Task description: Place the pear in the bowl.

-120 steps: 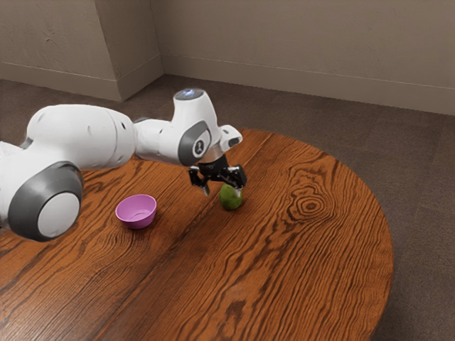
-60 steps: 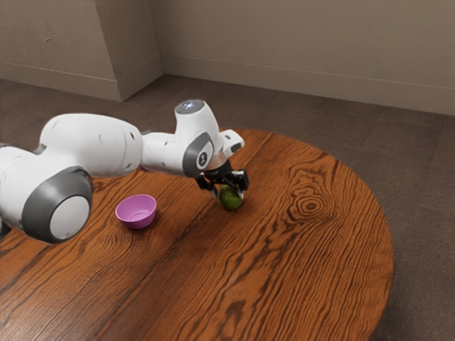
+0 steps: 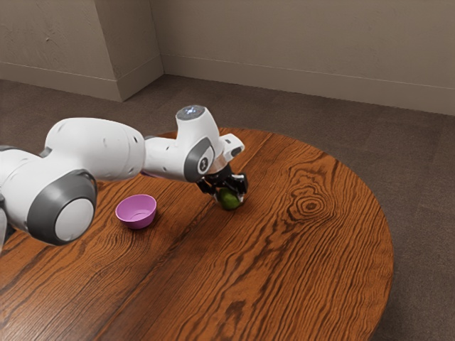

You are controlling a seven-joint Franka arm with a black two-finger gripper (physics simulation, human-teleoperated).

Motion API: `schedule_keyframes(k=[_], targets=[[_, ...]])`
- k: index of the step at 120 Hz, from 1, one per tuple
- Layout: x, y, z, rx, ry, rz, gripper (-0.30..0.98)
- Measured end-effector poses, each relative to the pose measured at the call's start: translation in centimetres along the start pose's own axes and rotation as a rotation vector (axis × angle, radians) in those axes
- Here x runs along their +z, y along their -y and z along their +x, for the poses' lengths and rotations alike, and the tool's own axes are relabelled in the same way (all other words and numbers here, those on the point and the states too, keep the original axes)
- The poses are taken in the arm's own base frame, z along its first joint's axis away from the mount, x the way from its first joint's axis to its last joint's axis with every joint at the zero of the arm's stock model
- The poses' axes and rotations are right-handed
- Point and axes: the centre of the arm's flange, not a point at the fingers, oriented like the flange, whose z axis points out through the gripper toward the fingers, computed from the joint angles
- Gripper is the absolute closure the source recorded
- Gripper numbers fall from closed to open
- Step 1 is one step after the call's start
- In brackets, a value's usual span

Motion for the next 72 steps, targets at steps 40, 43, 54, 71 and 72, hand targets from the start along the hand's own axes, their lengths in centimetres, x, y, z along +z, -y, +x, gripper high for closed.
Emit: schedule_keyframes(k=[40,43,54,71,72], targets=[[-0.7,0.0,0.6,-0.010,-0.042,-0.009,0.32],[-0.8,0.1,0.6,-0.012,-0.043,-0.007,0.32],[-1.7,0.3,0.5,-0.016,-0.050,-0.006,0.33],[-4.9,1.0,-0.4,-0.032,-0.053,-0.012,0.33],[-5.1,1.1,-0.4,-0.033,-0.053,-0.012,0.33]])
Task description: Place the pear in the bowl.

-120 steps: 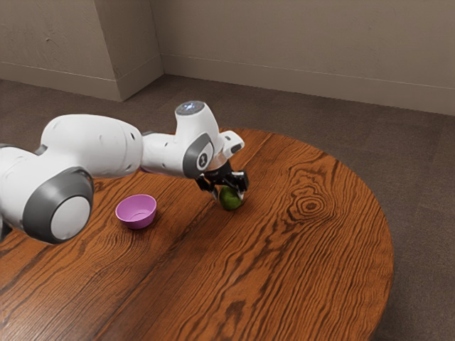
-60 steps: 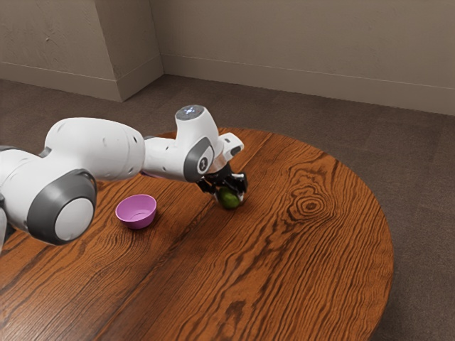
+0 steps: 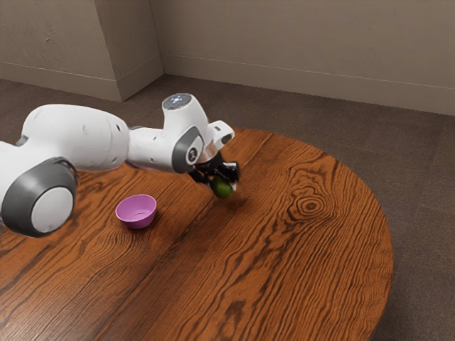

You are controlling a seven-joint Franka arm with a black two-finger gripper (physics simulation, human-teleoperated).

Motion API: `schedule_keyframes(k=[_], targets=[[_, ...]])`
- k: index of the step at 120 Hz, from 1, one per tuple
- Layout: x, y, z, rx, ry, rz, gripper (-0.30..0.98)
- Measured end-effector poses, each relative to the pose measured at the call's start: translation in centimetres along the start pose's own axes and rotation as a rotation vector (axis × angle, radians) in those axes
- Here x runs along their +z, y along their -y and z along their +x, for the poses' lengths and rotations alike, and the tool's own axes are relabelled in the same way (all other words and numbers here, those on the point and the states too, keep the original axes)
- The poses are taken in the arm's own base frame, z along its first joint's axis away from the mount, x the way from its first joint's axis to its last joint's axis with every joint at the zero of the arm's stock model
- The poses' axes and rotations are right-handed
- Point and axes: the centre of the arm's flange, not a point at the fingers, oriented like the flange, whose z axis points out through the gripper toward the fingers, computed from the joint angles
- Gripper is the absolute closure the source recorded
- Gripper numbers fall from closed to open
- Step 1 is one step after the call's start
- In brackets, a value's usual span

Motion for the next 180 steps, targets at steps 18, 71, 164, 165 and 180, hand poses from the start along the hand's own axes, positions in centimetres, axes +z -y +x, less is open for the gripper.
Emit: schedule_keyframes(k=[18,71,164,165,180], targets=[[-2.8,1.8,-1.0,-0.025,0.001,0.010,0.32],[-8.3,10.7,-4.0,-0.144,0.019,0.085,0.33],[-4.2,19.9,-4.9,-0.237,0.137,0.204,0.22],[-4.2,19.9,-4.9,-0.237,0.137,0.204,0.21],[-4.2,19.9,-4.9,-0.229,0.139,0.201,0.12]])
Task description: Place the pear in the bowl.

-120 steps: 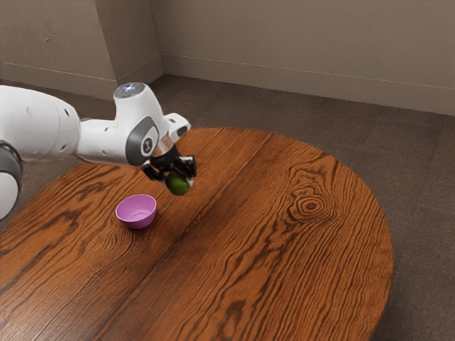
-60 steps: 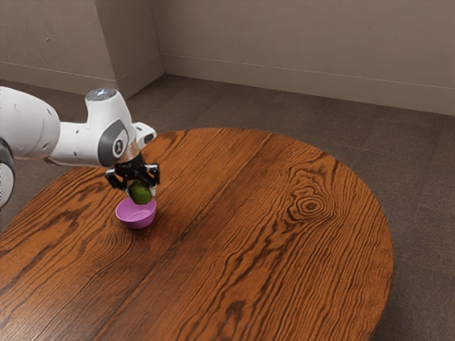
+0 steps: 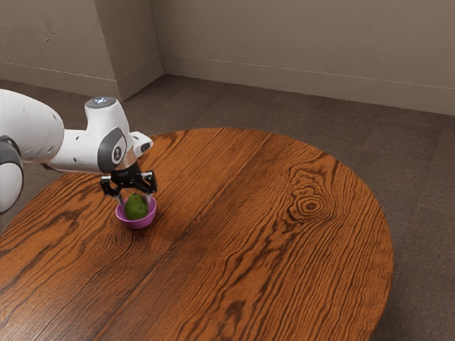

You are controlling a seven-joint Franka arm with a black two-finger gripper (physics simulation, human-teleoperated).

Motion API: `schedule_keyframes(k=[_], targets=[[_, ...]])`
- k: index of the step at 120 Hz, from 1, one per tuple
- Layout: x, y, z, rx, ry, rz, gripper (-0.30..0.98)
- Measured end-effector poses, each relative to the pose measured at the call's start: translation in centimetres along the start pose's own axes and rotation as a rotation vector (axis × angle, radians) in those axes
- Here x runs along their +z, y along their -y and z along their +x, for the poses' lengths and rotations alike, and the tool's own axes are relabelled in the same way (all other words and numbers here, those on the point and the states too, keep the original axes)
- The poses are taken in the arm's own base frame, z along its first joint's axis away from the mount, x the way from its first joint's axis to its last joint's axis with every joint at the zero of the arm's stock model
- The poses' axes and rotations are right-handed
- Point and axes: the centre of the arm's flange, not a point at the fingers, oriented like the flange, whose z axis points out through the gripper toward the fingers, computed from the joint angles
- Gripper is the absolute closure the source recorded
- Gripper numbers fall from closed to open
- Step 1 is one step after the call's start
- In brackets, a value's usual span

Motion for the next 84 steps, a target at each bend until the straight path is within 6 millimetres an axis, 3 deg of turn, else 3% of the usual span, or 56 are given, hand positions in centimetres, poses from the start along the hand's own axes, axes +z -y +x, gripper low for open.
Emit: schedule_keyframes(k=[9,25,46,72,84], targets=[[-1.0,-0.2,0.0,0.006,-0.003,-0.011,0.08],[-5.5,-1.3,-0.2,0.057,-0.022,-0.035,0.04],[-14.9,-5.9,0.5,0.209,-0.084,-0.009,0.02],[-26.6,-11.5,0.1,0.344,-0.134,0.035,0.01],[-29.2,-12.0,-0.6,0.368,-0.107,0.053,0.00]])
